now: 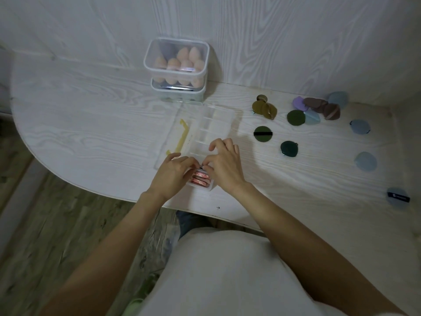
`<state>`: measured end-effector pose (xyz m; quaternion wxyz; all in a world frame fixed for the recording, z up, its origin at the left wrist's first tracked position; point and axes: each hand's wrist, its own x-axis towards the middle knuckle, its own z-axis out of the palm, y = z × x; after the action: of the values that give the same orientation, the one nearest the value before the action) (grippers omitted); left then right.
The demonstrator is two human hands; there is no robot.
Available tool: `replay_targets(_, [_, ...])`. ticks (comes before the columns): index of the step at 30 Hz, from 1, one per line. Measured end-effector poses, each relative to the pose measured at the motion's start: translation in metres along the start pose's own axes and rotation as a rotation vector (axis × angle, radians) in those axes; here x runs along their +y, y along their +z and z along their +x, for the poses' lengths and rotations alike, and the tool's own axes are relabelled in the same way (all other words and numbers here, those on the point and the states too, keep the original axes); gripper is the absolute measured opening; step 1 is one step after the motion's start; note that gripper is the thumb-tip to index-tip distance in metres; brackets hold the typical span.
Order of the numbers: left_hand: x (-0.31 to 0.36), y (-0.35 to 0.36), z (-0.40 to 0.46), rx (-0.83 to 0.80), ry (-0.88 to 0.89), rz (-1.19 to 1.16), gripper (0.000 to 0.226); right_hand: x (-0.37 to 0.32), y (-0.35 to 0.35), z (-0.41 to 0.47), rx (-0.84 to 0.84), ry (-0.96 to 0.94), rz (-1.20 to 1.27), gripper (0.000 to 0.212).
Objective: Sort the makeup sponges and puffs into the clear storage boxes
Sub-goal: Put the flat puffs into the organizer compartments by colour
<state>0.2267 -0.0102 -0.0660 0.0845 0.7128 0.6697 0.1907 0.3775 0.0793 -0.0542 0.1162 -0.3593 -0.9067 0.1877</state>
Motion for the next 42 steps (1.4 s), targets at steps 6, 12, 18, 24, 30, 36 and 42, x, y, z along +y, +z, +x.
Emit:
replay_targets(6, [0.003, 0.001, 0.001, -0.007, 0.017, 0.012, 0.029, 0.007, 0.001, 0.002, -0.062, -0.040, 0.034, 0.008])
replay_targets(12, [0.005, 0.008, 0.011, -0.032, 0.059, 0.080, 0.019, 0.032, -0.015, -0.010, 0.044, -0.031, 0.146, 0.011])
replay_targets(18, [0.030, 0.026, 0.036, -0.029, 0.051, 0.073, 0.012, 0.117, -0.054, -0.023, 0.248, 0.282, 0.150, 0.021])
replay_targets(24, [0.042, 0.033, 0.060, -0.050, 0.053, 0.071, 0.017, 0.217, -0.069, 0.002, 0.133, 0.533, -0.010, 0.042])
replay_targets(30, [0.046, 0.036, 0.071, -0.063, 0.033, 0.059, 0.022, 0.263, -0.069, 0.024, -0.022, 0.556, -0.161, 0.058])
replay_targets(36, [0.052, 0.038, 0.083, -0.112, 0.003, 0.031, 0.031, 0.268, -0.076, 0.029, -0.016, 0.681, -0.147, 0.051])
replay_targets(42, [0.053, 0.036, 0.086, -0.151, -0.009, 0.032, 0.027, 0.277, -0.079, 0.034, 0.078, 0.659, -0.041, 0.031])
